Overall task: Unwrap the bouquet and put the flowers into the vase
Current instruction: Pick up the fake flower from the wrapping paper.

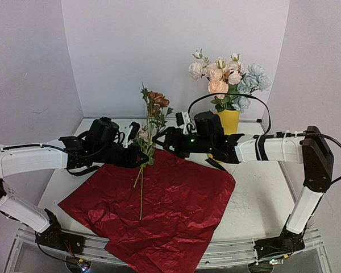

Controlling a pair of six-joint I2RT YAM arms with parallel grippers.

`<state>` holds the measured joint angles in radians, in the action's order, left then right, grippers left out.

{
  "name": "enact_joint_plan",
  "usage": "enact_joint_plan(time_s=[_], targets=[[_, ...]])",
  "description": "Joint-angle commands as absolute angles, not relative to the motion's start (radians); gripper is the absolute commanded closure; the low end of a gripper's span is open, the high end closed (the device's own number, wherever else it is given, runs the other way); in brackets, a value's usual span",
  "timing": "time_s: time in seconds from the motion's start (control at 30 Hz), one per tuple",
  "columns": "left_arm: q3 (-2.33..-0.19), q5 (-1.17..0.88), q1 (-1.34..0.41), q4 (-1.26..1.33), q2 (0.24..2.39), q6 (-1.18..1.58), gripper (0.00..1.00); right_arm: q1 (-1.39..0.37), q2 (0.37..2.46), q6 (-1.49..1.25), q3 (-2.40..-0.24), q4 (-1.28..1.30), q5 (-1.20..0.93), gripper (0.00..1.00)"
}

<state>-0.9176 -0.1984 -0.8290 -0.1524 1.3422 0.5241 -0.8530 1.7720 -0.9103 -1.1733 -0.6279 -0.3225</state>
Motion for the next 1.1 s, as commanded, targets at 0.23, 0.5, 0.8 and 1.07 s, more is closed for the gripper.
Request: enact_joint_plan(time_s=[0.23, 0.5, 0.8, 1.07], targets=[[-0.928, -0.233, -0.902, -0.07, 1.365, 0.481, 1.0, -0.872, 1.783, -0.949, -1.277, -0.54, -0.178, 0.44], [-0.948, -0.085, -0.97, -0.113, 1.405, 0.439, 1.0, -0.873, 1.801, -0.949, -1.323, -0.437, -0.132, 0.51], [-1.04, 0.095, -1.067, -0.239, 1.499, 0.379, 1.0, -0.874, 1.861, -0.947, -1.371, -0.363, -0.136, 0.66], [-1.064, 0.174, -1.092, -0.284, 1.523, 0.376, 0.96, -0.874, 1.861, -0.923, -1.369, -0.342, -0.129, 0.84]])
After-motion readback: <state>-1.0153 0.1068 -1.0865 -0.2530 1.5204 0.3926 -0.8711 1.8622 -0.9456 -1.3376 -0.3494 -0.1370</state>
